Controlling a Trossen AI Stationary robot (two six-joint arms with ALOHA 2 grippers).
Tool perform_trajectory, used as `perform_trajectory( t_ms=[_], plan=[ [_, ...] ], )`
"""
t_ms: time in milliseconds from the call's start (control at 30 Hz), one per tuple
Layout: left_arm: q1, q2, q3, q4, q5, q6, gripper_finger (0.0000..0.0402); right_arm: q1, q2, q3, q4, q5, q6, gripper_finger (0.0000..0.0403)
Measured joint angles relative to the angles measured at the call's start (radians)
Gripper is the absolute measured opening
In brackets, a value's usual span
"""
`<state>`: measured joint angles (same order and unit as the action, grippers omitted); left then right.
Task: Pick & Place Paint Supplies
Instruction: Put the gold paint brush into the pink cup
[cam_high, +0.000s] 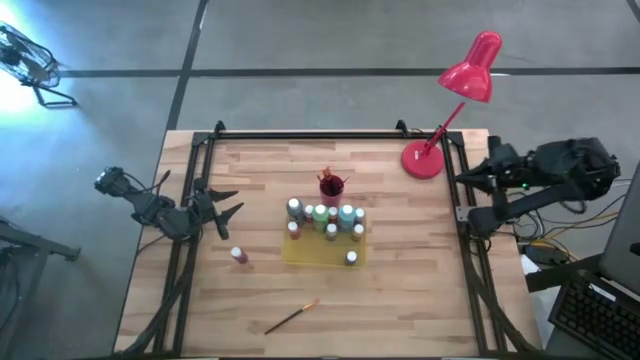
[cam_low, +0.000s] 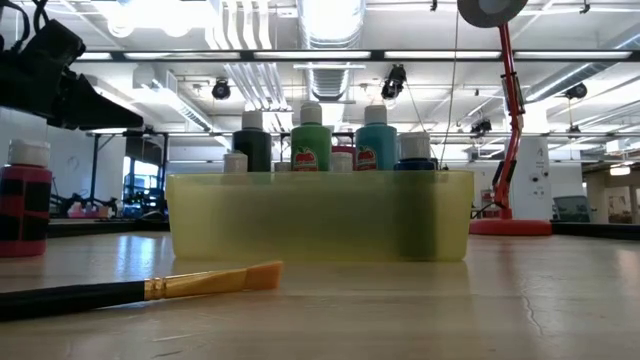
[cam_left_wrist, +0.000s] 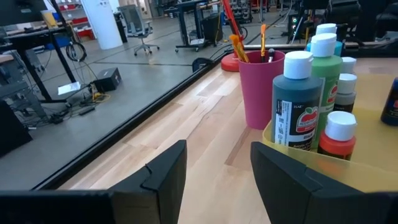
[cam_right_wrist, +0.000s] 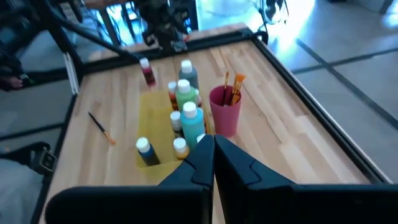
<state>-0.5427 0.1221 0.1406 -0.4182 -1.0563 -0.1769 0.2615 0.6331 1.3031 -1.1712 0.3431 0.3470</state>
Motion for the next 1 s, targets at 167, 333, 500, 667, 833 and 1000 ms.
perform_trajectory(
  t_ms=[167,333,500,667,833,1000],
  plan=[
    [0.000,0.000,0.000,0.004,0.000,-0.024,0.0184,0.000,-0.062,-0.003,0.000,0.001,-0.021,0.0008],
    [0.000,0.000,0.000,0.018,0.000,-0.079,0.0184,0.000,-0.118,-0.058,-0.022,0.090,-0.077,0.0008],
    [0.000,0.000,0.000,0.072,0.000,-0.155,0.0184,-0.001,-0.178,-0.137,-0.030,0.217,-0.107,0.0008],
    [0.000,0.000,0.000,0.096,0.000,-0.171,0.0184,-0.001,-0.230,-0.214,-0.027,0.199,-0.124,0.0008],
    [0.000,0.000,0.000,0.120,-0.010,-0.175,0.0184,0.000,-0.274,-0.288,-0.028,0.199,-0.123,0.0008],
    [0.000,0.000,0.000,0.125,-0.010,-0.179,0.0184,0.000,-0.293,-0.350,-0.028,0.200,-0.122,0.0008]
  ],
)
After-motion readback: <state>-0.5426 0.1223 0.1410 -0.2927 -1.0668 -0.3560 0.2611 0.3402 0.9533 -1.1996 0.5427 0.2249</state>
